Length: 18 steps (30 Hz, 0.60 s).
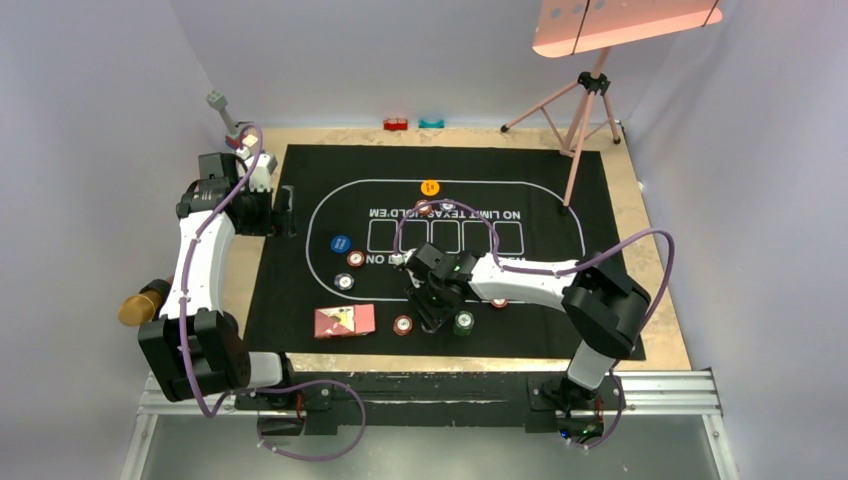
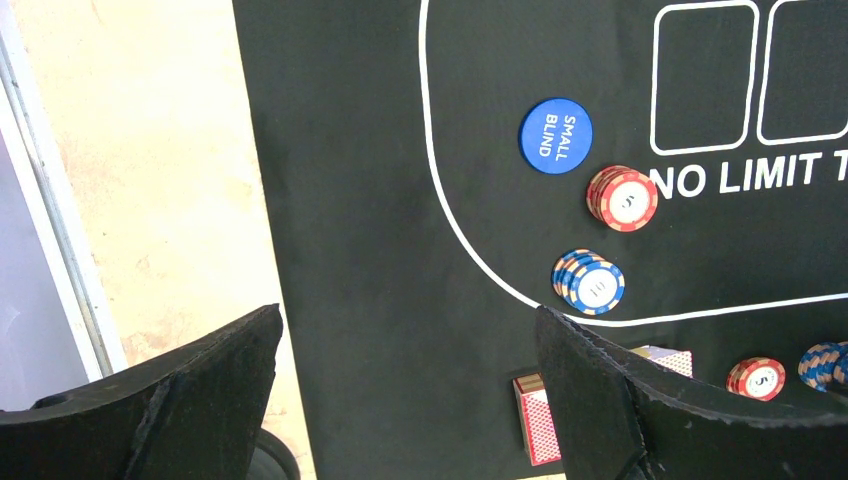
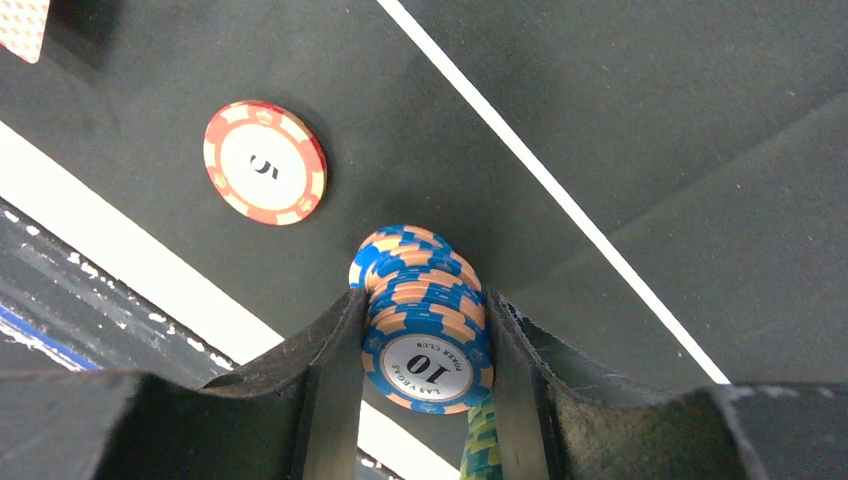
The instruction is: Distribute texas hold em gaming equipment
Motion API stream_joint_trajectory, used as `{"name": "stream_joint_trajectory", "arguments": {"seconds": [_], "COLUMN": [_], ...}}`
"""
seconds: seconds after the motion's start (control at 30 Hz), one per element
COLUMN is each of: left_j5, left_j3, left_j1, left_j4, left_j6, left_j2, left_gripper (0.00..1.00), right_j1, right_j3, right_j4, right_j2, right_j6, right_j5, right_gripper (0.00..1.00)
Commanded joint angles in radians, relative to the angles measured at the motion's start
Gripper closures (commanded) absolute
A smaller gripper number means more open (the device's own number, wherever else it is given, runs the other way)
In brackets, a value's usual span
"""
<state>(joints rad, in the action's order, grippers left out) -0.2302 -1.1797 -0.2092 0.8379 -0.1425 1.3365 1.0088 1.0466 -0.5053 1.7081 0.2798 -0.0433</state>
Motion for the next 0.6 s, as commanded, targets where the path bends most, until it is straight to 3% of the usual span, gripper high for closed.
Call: {"name": "stream_joint_trajectory", "arguments": {"seconds": [0.0, 0.33, 0.57], "left_j5": [0.002, 0.001, -0.004], "left_j3": [-0.006, -0.006, -0.006], "left_j1": [-0.009, -0.008, -0.008], "left_j4": [-0.016, -0.016, -0.015], "left_j6": [-0.014, -0.016, -0.017], "left_j2": [-0.027, -0.029, -0.030], "left_gripper": [0.00, 0.00, 0.00], "right_j1": [0.005, -0.065, -0.394], "right_j3": [0.045, 0.148, 0.072], "right_j4": [-0.038, -0.126, -0.112], "right_j2": [-0.084, -0.153, -0.232], "right_j6": [0.010, 0.060, 0.178], "right_j5": [0.033, 0.142, 0.161], "right_gripper": [0.74, 0.86, 0.93]}}
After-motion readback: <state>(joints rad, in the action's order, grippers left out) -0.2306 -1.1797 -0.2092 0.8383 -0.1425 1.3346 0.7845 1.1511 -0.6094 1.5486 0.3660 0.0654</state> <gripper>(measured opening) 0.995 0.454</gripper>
